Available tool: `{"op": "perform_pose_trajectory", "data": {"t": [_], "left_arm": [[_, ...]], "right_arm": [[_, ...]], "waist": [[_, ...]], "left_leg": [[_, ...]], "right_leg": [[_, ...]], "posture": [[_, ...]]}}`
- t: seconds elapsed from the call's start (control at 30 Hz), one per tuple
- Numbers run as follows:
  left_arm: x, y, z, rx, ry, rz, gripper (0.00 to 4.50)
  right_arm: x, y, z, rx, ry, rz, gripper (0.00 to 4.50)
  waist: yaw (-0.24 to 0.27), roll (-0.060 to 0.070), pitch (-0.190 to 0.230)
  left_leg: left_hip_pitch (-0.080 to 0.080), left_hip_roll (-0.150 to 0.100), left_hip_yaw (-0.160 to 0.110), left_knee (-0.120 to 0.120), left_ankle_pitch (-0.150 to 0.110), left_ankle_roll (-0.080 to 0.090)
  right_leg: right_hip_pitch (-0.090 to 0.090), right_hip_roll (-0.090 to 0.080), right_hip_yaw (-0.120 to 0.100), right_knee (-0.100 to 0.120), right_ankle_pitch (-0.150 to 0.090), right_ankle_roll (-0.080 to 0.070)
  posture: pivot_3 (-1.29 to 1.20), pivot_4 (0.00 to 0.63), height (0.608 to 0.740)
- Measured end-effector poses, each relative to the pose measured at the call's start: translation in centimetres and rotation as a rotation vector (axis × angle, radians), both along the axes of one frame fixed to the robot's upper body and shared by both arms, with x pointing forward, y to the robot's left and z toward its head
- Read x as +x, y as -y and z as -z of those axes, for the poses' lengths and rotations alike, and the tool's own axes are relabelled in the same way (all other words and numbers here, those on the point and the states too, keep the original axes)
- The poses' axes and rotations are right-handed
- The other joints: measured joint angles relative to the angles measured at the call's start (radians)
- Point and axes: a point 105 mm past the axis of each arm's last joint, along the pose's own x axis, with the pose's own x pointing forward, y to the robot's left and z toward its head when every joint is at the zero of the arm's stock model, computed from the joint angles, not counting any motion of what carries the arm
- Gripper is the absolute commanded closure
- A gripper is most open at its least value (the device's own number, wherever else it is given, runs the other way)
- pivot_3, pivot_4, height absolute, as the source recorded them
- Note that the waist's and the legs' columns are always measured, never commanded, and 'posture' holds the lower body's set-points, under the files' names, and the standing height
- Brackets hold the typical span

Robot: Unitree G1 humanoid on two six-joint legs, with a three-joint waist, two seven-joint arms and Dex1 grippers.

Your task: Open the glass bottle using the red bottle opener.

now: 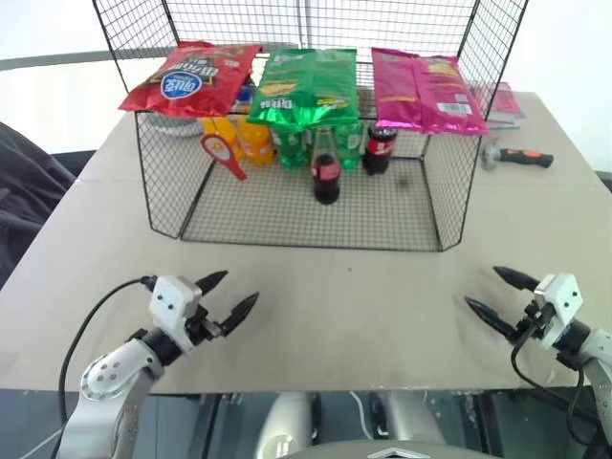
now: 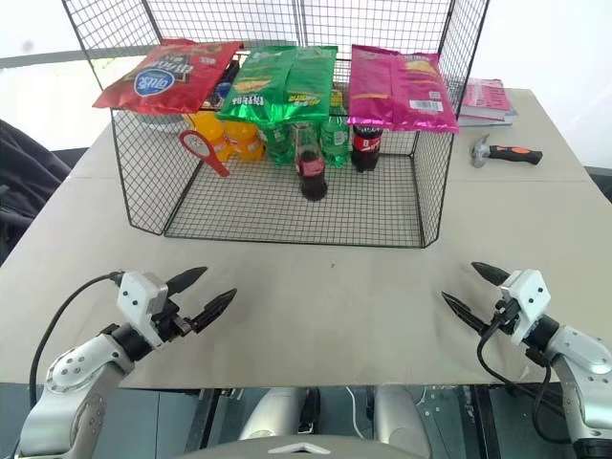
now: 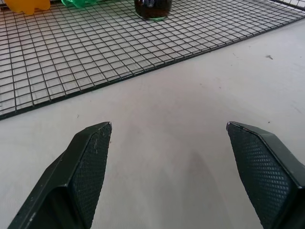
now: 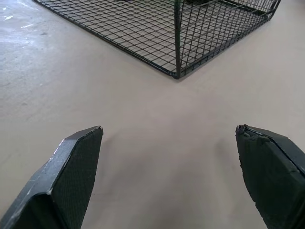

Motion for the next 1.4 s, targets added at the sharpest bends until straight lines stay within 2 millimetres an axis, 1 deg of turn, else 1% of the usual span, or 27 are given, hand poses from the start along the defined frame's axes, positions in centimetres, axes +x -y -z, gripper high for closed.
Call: {"op": "perform_pose_trajectory", "data": {"t": [0.1,0.2,0.3,0.43,0.47,0.5,0.57,0.6,0.67,0.73,0.93,1.0,1.03,1.07,1.13,1.3,1.4], "left_arm": [[0.0,0.0,0.0,-0.033,0.008,-0.023,0.53],[0.3,-0.1,-0.4,-0.065,0.026,-0.055,0.53],[0.9,-0.4,-1.3,-0.073,0.07,-0.088,0.53],[2.1,-0.8,-2.8,-0.083,0.137,-0.138,0.53],[2.8,-0.9,-3.3,-0.086,0.162,-0.159,0.53],[3.8,-1.2,-3.8,-0.096,0.19,-0.195,0.53],[5.1,-1.6,-4.5,-0.105,0.227,-0.241,0.53],[6.3,-2.1,-4.9,-0.111,0.247,-0.285,0.53],[7.9,-2.9,-5.9,-0.113,0.288,-0.34,0.53],[9.1,-3.2,-6.5,-0.121,0.317,-0.373,0.53],[12.3,-3.6,-8.4,-0.163,0.38,-0.424,0.53],[14.3,-3.3,-9.8,-0.189,0.41,-0.42,0.53],[14.8,-3.1,-10.9,-0.2,0.444,-0.41,0.53],[15.0,-3.0,-11.4,-0.203,0.463,-0.405,0.53],[15.4,-2.8,-11.5,-0.2,0.471,-0.395,0.53],[16.5,-1.9,-10.5,-0.195,0.428,-0.358,0.53],[17.2,-1.4,-11.0,-0.209,0.437,-0.334,0.53]], "right_arm": [[-0.3,-0.2,0.1,0.006,-0.006,-0.002,0.02],[-0.5,-0.9,0.2,0.022,-0.007,-0.013,0.02],[-0.6,-2.4,0.4,0.049,-0.009,-0.038,0.02],[-0.9,-4.4,-0.6,0.065,0.011,-0.086,0.02],[-0.9,-5.0,-1.0,0.074,0.02,-0.094,0.02],[-0.9,-6.0,-1.5,0.095,0.031,-0.111,0.02],[-0.9,-7.9,-2.6,0.128,0.059,-0.156,0.02],[-0.8,-9.2,-3.5,0.151,0.083,-0.183,0.02],[-0.6,-11.4,-5.6,0.183,0.147,-0.24,0.02],[-0.7,-12.7,-7.4,0.203,0.198,-0.273,0.02],[-0.3,-14.6,-10.3,0.256,0.262,-0.31,0.02],[-0.1,-15.2,-11.2,0.258,0.275,-0.325,0.02],[-0.3,-15.4,-11.5,0.259,0.285,-0.336,0.02],[-0.3,-15.4,-11.4,0.26,0.28,-0.335,0.02],[-0.3,-15.3,-11.1,0.259,0.264,-0.327,0.02],[-0.3,-15.3,-11.0,0.258,0.257,-0.323,0.02],[-0.3,-15.3,-10.9,0.257,0.254,-0.322,0.02]], "waist": [[0.001,0.0,0.0],[0.001,0.0,0.0],[0.0,0.0,0.0],[0.001,0.0,0.0],[0.001,0.0,0.0],[0.003,0.0,0.0],[0.004,0.0,0.0],[0.006,0.0,0.0],[0.006,0.0,0.0],[0.007,0.0,0.0],[0.019,-0.001,0.0],[0.027,-0.002,0.0],[0.026,-0.002,0.0],[0.025,-0.002,0.0],[0.021,-0.002,0.0],[0.022,-0.002,0.0],[0.022,-0.002,0.0]], "left_leg": [[0.0,0.0,0.0,0.0,0.0,0.0],[0.0,0.0,-0.001,0.001,0.0,0.0],[-0.001,0.0,-0.002,0.001,0.0,0.0],[-0.004,0.0,-0.005,0.005,0.0,0.0],[-0.006,0.0,-0.007,0.008,0.0,0.0],[-0.008,0.0,-0.01,0.011,0.0,0.0],[-0.009,0.0,-0.012,0.013,0.0,0.0],[-0.009,0.0,-0.012,0.014,0.0,0.0],[-0.01,0.0,-0.013,0.015,0.0,0.0],[-0.011,-0.001,-0.014,0.015,0.0,0.0],[-0.014,-0.004,-0.02,0.015,0.0,0.0],[-0.015,-0.004,-0.023,0.015,0.001,-0.001],[-0.015,-0.005,-0.023,0.015,0.001,-0.001],[-0.015,-0.005,-0.023,0.015,0.001,-0.001],[-0.015,-0.006,-0.022,0.015,0.0,-0.001],[-0.015,-0.006,-0.023,0.015,0.001,-0.001],[-0.015,-0.006,-0.023,0.015,0.001,-0.001]], "right_leg": [[0.0,0.0,0.0,0.0,0.0,0.0],[0.0,0.0,0.0,0.0,0.0,0.0],[0.0,0.0,0.0,0.001,0.0,0.0],[0.0,0.0,-0.003,0.001,0.001,0.001],[0.0,0.0,-0.004,0.001,0.002,0.003],[0.0,0.0,-0.007,0.002,0.002,0.003],[0.0,0.0,-0.009,0.003,0.002,0.004],[0.0,0.0,-0.009,0.003,0.003,0.003],[0.0,0.0,-0.011,0.003,0.004,0.003],[0.0,0.0,-0.014,0.003,0.004,0.003],[0.0,-0.003,-0.021,0.002,0.004,0.003],[0.0,-0.003,-0.025,0.003,0.004,0.002],[0.001,-0.003,-0.025,0.002,0.004,0.002],[0.001,-0.004,-0.025,0.002,0.004,0.002],[0.001,-0.004,-0.024,0.002,0.004,0.003],[0.001,-0.004,-0.025,0.002,0.004,0.003],[0.001,-0.004,-0.025,0.003,0.004,0.003]], "posture": [[0.0,0.15,0.709],[0.0,0.15,0.709],[0.0,0.15,0.709],[0.0,0.15,0.709],[0.0,0.15,0.709],[0.0,0.15,0.709],[0.0,0.15,0.709],[0.0,0.15,0.709],[0.0,0.15,0.709],[0.0,0.15,0.709],[0.0,0.15,0.709],[0.0,0.15,0.709],[0.0,0.15,0.709],[0.0,0.15,0.709],[0.0,0.15,0.709],[0.0,0.15,0.709],[0.0,0.15,0.709]]}}
